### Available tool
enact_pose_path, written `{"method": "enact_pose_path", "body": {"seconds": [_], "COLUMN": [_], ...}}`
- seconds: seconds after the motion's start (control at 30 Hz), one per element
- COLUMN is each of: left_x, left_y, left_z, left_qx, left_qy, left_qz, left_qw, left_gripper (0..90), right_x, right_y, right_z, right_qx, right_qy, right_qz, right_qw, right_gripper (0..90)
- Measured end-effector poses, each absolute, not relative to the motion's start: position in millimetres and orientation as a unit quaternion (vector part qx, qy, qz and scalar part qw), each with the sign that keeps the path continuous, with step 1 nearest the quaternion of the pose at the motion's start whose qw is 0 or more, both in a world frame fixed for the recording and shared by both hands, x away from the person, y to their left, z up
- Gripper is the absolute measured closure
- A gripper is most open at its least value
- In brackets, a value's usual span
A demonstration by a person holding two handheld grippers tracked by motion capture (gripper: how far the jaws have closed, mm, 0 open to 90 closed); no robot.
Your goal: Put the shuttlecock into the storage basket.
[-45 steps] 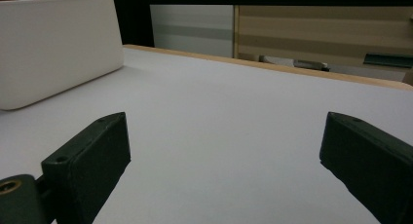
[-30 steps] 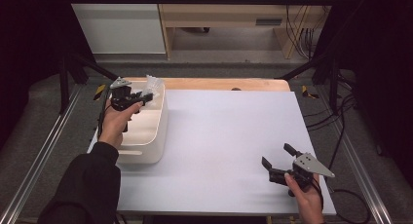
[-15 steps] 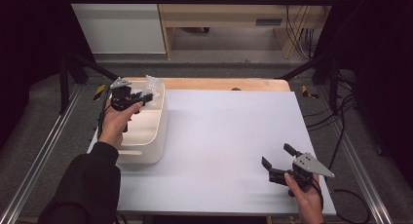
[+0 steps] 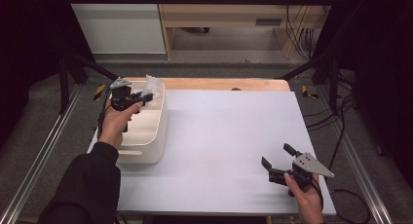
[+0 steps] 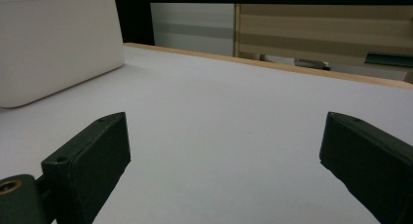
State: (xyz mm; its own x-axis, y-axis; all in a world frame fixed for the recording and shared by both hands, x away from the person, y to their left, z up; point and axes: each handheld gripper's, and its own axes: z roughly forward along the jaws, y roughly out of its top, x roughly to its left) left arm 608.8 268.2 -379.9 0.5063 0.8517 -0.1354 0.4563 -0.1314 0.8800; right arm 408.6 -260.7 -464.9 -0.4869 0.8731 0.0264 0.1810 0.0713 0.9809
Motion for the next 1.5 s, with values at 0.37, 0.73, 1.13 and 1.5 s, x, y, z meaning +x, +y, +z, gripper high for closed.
{"method": "enact_pose_path", "body": {"seconds": [0.37,0.73,1.13,1.5], "left_x": [609.1,609.4,609.5,609.6], "left_y": [268.2,268.3,267.7,267.4], "left_z": [-380.5,-380.4,-381.1,-381.3], "left_qx": [0.725,0.724,0.728,0.729], "left_qy": [0.453,0.452,0.450,0.446], "left_qz": [0.207,0.208,0.211,0.217], "left_qw": [0.475,0.478,0.473,0.471], "left_gripper": [63.8,63.8,63.8,63.7], "right_x": [408.6,408.6,408.7,408.6], "right_y": [-260.7,-260.6,-260.5,-260.5], "right_z": [-465.0,-465.0,-465.1,-465.0], "right_qx": [0.398,0.398,0.398,0.397], "right_qy": [0.662,0.662,0.662,0.663], "right_qz": [0.553,0.553,0.553,0.553], "right_qw": [0.312,0.312,0.312,0.312], "right_gripper": [4.5,4.5,4.6,4.6]}}
